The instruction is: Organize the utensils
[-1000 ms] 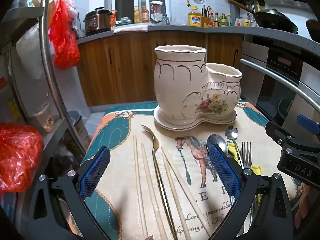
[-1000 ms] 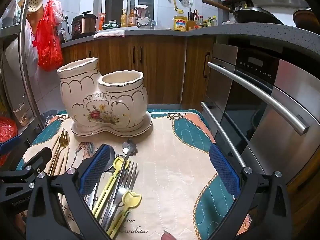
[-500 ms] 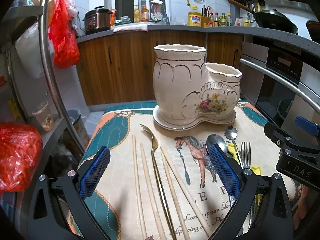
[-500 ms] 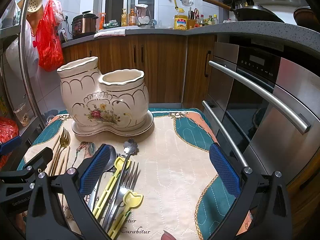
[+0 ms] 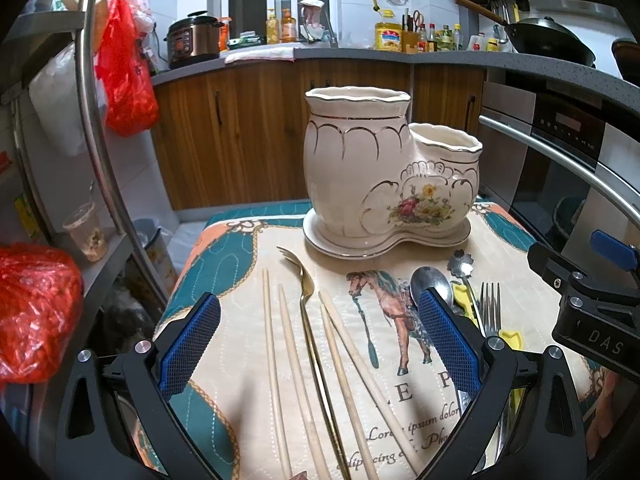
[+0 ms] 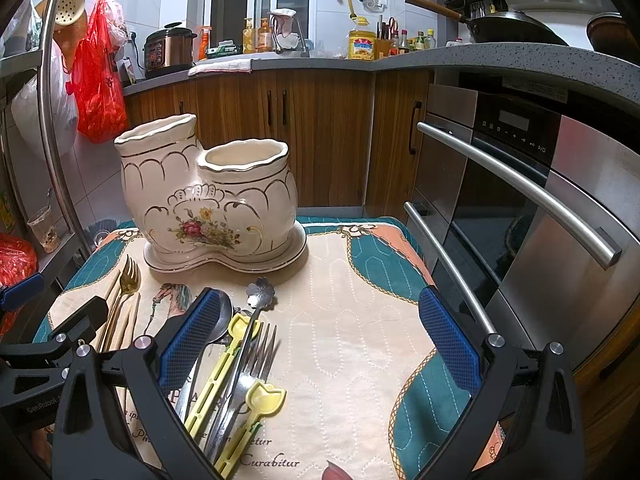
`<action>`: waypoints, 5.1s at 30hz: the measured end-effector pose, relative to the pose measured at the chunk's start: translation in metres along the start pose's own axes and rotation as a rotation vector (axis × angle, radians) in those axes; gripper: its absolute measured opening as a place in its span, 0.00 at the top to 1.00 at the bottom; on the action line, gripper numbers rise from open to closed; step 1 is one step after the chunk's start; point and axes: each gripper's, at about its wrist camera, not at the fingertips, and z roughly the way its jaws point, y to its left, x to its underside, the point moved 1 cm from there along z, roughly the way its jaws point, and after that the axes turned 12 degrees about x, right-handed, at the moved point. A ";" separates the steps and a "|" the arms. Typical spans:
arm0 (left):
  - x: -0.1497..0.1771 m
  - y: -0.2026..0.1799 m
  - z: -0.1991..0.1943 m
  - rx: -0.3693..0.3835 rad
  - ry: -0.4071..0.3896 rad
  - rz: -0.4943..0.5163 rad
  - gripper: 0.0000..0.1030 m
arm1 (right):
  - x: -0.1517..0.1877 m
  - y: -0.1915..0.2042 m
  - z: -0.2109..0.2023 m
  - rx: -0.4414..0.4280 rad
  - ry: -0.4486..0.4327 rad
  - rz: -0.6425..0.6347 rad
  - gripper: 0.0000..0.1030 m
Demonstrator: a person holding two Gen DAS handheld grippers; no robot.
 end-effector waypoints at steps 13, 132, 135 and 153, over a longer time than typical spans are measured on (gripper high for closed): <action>0.002 -0.004 0.004 -0.001 0.001 0.001 0.05 | 0.000 0.000 -0.001 0.001 -0.002 0.001 0.05; 0.020 0.056 0.034 0.148 0.271 -0.010 0.70 | 0.044 0.006 0.022 -0.282 0.392 -0.327 0.77; 0.019 0.057 0.046 0.127 0.304 0.005 0.75 | 0.041 0.008 0.027 -0.286 0.391 -0.341 0.78; 0.010 0.077 0.032 0.172 0.208 -0.059 0.95 | 0.023 -0.013 0.028 -0.387 0.339 -0.221 0.90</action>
